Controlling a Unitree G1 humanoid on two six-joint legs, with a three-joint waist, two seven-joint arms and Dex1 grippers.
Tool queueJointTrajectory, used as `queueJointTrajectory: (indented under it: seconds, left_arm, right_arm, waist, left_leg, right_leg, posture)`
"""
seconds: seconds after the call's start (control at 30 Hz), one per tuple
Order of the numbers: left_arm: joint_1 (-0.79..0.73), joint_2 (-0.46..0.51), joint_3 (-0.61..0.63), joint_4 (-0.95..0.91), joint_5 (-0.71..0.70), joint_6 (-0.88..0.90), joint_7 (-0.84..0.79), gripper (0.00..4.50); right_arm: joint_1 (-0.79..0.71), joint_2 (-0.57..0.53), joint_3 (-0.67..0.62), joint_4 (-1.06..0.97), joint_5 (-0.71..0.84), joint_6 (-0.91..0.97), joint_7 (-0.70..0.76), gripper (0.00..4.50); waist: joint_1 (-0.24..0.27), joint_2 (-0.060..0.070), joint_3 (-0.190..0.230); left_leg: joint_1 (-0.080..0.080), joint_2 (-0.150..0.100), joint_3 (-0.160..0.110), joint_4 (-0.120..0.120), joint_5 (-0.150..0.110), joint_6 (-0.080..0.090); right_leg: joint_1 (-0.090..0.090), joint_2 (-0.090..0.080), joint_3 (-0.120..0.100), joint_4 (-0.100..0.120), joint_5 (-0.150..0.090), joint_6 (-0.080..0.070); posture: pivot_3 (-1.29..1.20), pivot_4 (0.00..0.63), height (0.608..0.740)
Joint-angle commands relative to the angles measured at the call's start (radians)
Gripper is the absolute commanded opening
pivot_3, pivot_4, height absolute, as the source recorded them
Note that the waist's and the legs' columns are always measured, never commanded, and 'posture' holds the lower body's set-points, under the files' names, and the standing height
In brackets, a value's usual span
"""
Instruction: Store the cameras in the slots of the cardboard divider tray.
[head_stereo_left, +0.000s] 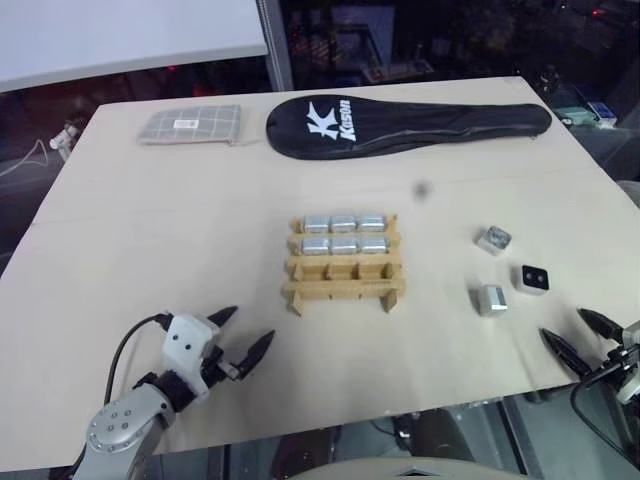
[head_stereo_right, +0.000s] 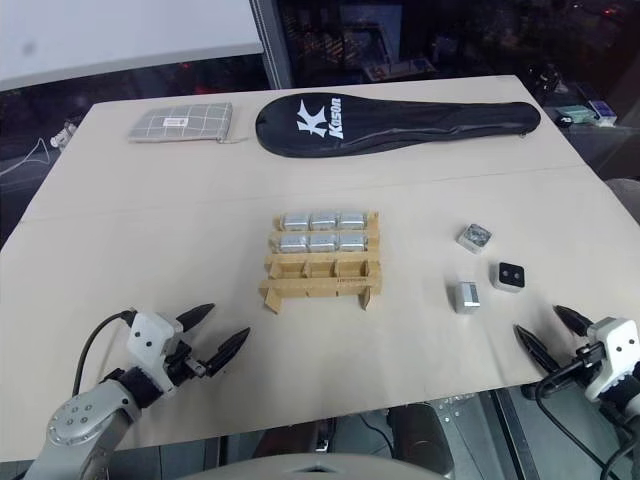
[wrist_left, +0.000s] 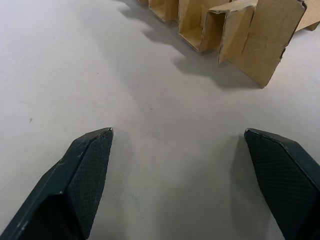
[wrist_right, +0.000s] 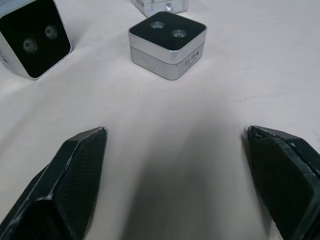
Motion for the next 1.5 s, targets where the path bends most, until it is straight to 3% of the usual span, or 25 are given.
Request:
queueJointTrajectory:
  seconds: [0.03,0.6,1.0,1.2,1.5]
  left_arm:
    - [0.0,0.004,0.017,-0.021,-0.011,-0.022,-0.006,4.35]
    - [-0.004,0.002,0.023,-0.004,-0.012,-0.039,-0.016,4.35]
    - [0.024,0.015,0.037,-0.018,-0.06,-0.059,-0.08,4.35]
    - [0.101,0.121,0.168,-0.115,-0.303,-0.02,-0.3,4.35]
    - [0.02,0.343,0.321,-0.106,-0.422,-0.001,-0.557,4.35]
  right_arm:
    - [0.001,0.002,-0.014,-0.035,0.001,-0.004,-0.011,4.5]
    - [-0.013,0.003,-0.001,-0.057,-0.007,0.007,-0.033,4.5]
    - [0.111,0.058,0.023,-0.244,0.009,0.041,-0.053,4.5]
    - [0.221,0.154,0.098,-0.51,-0.026,0.103,-0.181,4.5]
    - [0.218,0.351,0.286,-0.697,-0.197,0.182,-0.48,4.5]
  waist:
    - [0.0,0.0,0.0]
    - [0.0,0.0,0.001]
    - [0.0,0.0,0.001]
    - [0.0,0.001,0.0]
    - [0.002,-0.001,-0.001]
  left_leg:
    - [0.0,0.0,0.0,0.0,0.0,0.0]
    - [-0.002,0.0,0.001,0.0,0.0,0.0]
    - [-0.004,0.0,0.001,-0.001,0.0,0.0]
    - [-0.009,0.004,0.0,-0.002,0.0,0.0]
    - [-0.011,0.003,0.002,-0.002,0.0,0.0]
  right_leg:
    - [0.0,0.0,0.0,0.0,0.0,0.0]
    - [-0.003,0.002,0.0,0.0,0.0,0.0]
    - [-0.005,0.0,0.0,0.0,0.0,0.0]
    - [-0.01,0.0,-0.002,0.0,0.0,0.0]
    - [-0.014,-0.001,-0.002,0.001,0.0,0.0]
  posture:
    - [0.0,0.15,0.74]
    - [0.0,0.15,0.74]
    - [0.0,0.15,0.74]
    - [0.0,0.15,0.74]
    - [0.0,0.15,0.74]
